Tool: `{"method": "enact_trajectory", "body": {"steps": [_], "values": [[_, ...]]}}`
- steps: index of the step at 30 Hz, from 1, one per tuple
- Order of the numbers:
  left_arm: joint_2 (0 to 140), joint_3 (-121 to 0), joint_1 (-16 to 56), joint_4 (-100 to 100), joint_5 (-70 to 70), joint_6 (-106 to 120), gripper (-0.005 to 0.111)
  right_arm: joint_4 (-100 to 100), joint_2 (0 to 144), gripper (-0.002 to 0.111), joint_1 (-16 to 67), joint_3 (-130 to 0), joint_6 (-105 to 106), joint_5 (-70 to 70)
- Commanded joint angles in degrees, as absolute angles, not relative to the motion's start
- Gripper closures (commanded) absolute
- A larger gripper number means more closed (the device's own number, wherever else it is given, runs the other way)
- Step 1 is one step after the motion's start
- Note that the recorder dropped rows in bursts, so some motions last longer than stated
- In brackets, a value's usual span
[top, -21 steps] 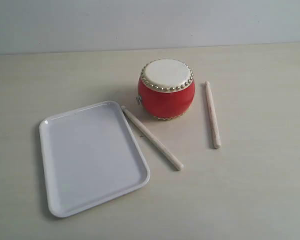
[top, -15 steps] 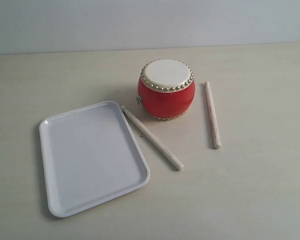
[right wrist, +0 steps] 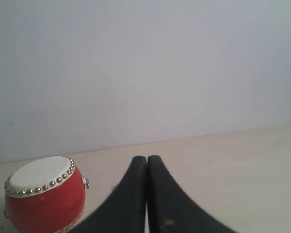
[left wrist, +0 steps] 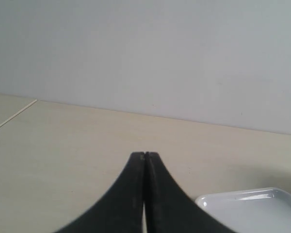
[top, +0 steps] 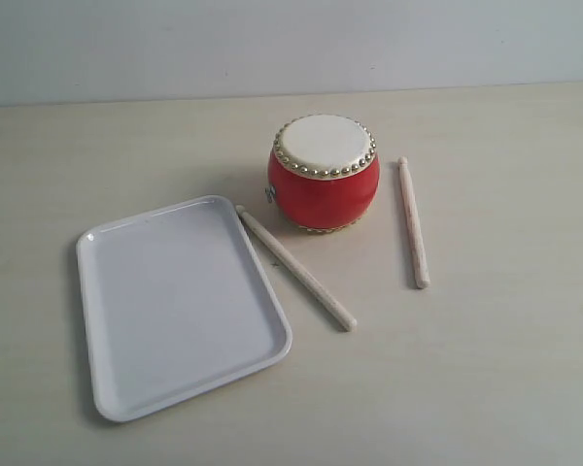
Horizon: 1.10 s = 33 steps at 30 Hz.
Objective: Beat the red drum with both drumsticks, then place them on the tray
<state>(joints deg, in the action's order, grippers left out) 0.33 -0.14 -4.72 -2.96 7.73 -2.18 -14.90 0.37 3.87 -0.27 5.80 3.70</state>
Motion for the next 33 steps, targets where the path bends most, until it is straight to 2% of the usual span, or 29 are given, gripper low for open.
{"method": "enact_trajectory", "body": {"steps": [1, 33], "values": [[0.0, 0.0, -4.4, -3.4, 7.3, -2.0, 0.107, -14.8, 0.0, 0.108, 3.6, 0.0, 5.9, 3.5], [0.0, 0.0, -4.4, -3.4, 7.3, -2.0, 0.107, -14.4, 0.0, 0.108, 3.6, 0.0, 5.9, 3.3]]}}
